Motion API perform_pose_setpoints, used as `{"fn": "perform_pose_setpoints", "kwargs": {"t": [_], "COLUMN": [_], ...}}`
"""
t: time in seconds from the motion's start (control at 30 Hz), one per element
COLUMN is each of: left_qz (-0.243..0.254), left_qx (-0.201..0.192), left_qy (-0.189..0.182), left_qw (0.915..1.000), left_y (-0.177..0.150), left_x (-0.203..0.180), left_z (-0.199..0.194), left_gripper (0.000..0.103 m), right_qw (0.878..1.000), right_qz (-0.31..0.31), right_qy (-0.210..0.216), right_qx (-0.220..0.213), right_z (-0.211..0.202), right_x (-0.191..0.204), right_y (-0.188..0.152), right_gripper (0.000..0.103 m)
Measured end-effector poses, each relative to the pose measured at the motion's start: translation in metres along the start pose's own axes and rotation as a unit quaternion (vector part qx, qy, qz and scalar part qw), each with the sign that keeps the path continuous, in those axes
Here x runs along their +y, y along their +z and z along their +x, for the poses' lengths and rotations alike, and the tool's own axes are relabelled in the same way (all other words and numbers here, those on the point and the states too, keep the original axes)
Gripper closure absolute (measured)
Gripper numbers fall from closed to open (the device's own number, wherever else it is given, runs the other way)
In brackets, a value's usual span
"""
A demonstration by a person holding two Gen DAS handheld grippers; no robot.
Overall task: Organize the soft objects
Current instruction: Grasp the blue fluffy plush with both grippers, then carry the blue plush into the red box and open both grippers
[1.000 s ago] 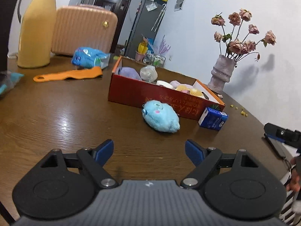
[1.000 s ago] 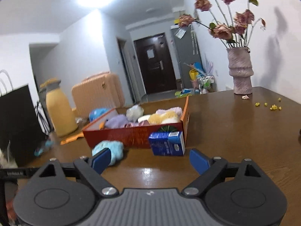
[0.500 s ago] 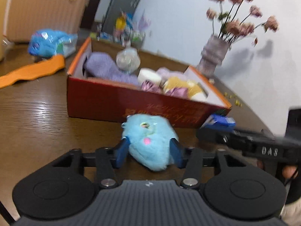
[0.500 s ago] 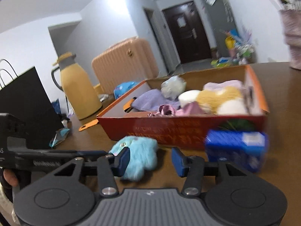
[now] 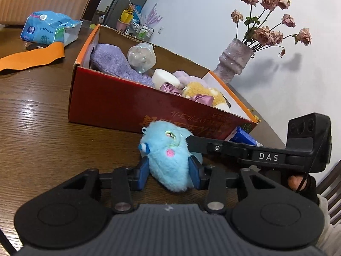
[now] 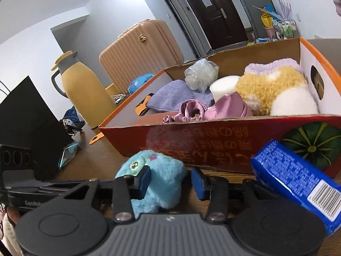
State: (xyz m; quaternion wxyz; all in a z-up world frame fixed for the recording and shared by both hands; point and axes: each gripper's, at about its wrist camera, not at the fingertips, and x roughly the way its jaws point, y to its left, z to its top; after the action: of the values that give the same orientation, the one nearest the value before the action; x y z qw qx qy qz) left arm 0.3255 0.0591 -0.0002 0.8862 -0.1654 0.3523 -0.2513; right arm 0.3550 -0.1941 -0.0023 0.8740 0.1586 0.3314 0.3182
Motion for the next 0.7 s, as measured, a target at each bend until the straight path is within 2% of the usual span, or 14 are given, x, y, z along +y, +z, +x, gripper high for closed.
{"fn": "perform_pose_setpoints", "kwargs": {"t": [0.1,0.2,0.33,0.47,0.53,0.63,0.7], "left_qz": [0.001,0.011,0.038,0.063,0.056,0.069,0.075], "left_qx": [0.001,0.001,-0.009,-0.034,-0.043,-0.064,-0.063], "left_qy": [-0.002,0.003,0.010,-0.001,-0.007,-0.015,-0.023], "left_qw": [1.0000,0.9999,0.9992,0.9974,0.9975,0.9955,0.9949], "left_y": [-0.001,-0.002,-0.003,-0.004,-0.006,-0.016,-0.018], "left_x": [0.000,-0.003,-0.011,-0.020,-0.026,-0.046,-0.056], "left_z": [0.000,-0.001,-0.007,-0.017,-0.024,-0.040,-0.045], "left_gripper": [0.066,0.066,0.068,0.069,0.070,0.070,0.070], "right_qw": [1.000,1.000,0.999,0.997,0.995,0.990,0.988], "right_qz": [0.003,-0.001,-0.035,-0.061,-0.076,-0.103,-0.104], "right_qy": [0.007,0.024,0.015,0.012,0.003,-0.015,-0.022], "right_qx": [0.004,0.014,0.003,-0.036,-0.061,-0.100,-0.110], "right_z": [0.003,0.003,-0.003,-0.022,-0.035,-0.062,-0.079], "right_x": [0.000,0.003,0.012,0.022,0.029,0.045,0.051], "right_y": [0.000,-0.002,-0.004,-0.003,-0.008,-0.022,-0.029], "right_gripper": [0.060,0.065,0.074,0.078,0.082,0.082,0.082]}}
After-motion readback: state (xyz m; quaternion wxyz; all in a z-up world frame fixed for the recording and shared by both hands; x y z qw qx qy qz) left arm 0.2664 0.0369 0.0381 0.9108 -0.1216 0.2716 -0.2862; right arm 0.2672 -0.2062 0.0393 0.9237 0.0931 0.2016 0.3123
